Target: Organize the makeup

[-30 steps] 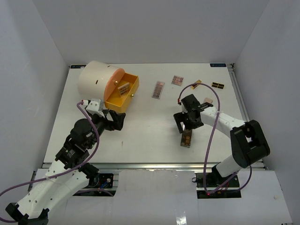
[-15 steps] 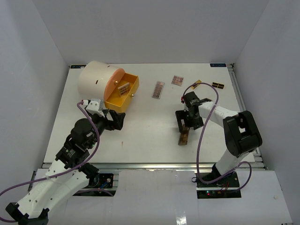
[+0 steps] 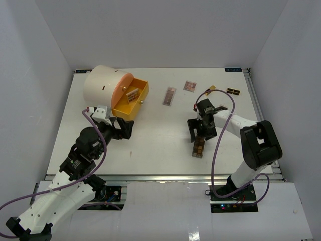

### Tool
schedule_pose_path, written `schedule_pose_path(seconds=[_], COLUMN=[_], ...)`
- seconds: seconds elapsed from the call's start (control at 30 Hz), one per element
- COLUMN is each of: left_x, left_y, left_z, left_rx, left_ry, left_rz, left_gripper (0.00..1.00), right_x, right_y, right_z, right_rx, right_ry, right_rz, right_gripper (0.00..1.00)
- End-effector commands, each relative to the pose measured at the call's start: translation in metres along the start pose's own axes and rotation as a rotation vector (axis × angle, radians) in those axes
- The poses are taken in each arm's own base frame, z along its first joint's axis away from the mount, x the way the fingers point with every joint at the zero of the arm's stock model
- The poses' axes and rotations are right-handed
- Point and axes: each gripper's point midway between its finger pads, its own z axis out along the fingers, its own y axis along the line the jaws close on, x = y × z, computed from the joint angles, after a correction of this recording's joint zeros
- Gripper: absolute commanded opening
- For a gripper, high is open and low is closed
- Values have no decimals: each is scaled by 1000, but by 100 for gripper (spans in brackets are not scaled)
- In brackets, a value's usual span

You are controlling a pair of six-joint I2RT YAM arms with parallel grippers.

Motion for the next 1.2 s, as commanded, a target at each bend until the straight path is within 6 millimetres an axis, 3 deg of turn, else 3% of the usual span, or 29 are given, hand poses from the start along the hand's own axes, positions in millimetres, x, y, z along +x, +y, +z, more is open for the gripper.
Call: schedule_pose_path(seconds=[0.0, 0.27, 0.5, 0.73, 0.87, 1.03, 1.17], left_x=[2, 3, 4, 3, 4, 3, 3], left_y=[3, 4, 6, 6, 6, 6, 6], left_z=[1, 2, 1, 2, 1, 1, 1], left_rx=[-14, -19, -28, -24, -26, -25, -25], left_ry=[-2, 5, 4, 4, 5, 1, 2], left_rz=[-5, -6, -6, -5, -5, -7, -6], left_gripper=[98, 98, 98, 98, 98, 98, 98], right_x=[19, 20, 19, 17, 19, 19, 20], right_y=[16, 11, -5, -8, -11, -10, -8], right_z=[-6, 4, 17, 19, 25, 25, 25], right_rx=[-77, -45, 66, 92, 118, 139, 152], right_ry=[14, 35, 66, 66, 93, 91, 79], right_rz=[35, 52, 41, 35, 23, -4, -29], right_gripper=[87, 88, 68, 57, 60, 77, 79])
